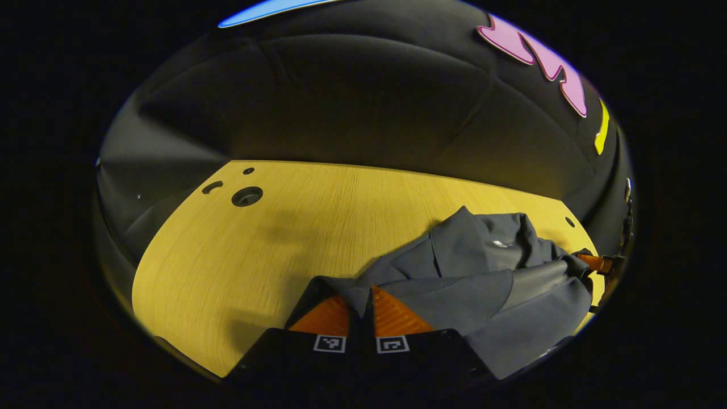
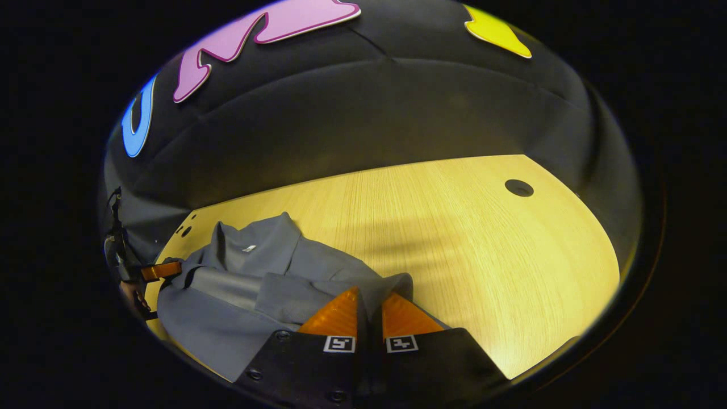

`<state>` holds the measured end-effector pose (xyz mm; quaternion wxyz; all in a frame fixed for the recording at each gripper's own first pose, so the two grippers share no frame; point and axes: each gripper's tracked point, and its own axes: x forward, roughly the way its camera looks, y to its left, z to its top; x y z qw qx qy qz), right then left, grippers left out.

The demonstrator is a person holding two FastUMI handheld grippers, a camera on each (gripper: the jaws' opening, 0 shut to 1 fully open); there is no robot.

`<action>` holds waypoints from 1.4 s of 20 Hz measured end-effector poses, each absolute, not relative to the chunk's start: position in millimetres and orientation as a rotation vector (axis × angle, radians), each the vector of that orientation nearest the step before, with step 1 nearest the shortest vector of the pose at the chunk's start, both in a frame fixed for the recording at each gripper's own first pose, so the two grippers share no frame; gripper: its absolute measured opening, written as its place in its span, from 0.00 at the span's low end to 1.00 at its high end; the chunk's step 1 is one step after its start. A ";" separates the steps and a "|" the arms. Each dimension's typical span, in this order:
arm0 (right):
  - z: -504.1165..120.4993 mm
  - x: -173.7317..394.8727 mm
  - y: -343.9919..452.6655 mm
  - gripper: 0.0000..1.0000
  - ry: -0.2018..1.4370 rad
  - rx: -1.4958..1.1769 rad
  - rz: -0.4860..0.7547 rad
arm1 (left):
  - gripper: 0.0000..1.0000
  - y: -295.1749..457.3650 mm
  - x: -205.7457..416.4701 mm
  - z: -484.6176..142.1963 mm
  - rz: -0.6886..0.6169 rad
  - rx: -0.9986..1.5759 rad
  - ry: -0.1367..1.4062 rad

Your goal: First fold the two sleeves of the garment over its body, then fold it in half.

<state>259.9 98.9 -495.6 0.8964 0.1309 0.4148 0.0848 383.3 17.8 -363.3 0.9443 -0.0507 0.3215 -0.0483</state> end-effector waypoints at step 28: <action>-289.3 180.4 73.9 0.88 0.650 0.215 0.187 | 0.84 -24.1 235.0 -181.0 -0.292 -0.014 0.352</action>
